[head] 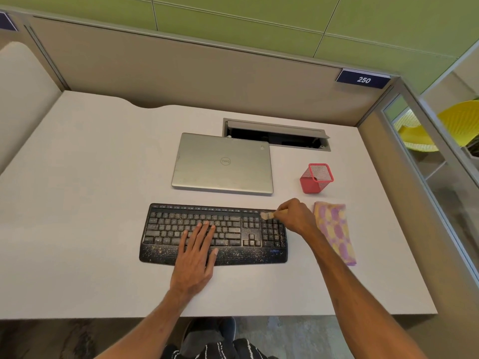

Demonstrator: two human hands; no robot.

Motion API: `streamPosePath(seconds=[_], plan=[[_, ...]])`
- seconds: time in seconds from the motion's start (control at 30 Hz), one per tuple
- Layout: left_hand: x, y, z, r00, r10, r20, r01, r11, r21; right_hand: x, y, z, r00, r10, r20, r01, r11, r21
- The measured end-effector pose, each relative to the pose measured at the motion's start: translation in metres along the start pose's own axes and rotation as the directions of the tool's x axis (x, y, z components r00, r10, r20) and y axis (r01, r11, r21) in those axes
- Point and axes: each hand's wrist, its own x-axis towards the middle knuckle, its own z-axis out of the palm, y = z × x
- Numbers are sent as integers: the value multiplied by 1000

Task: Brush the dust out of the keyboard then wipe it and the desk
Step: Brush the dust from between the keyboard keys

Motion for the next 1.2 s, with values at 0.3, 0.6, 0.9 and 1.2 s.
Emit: streamPosePath(seconds=[0.3,0.6,0.9,1.2], plan=[[0,1,-2,1000,3,-14,-3,1000,-25,1,-4,0,1000,-2,15,2,1000,-7],[0,2,-3,1000,4,-16,-4,1000,-27,0,-6,-5,1000,14,-18,-14,1000,-28],[0,1,-2,1000,4,-10,-4,1000,-28,-3,-9,-1,999,-2,-51,0,999,-46],[0,0,-1,1000,4,3,-4,1000,-11,9,10,-24,996,68,-65,-68,998,1]])
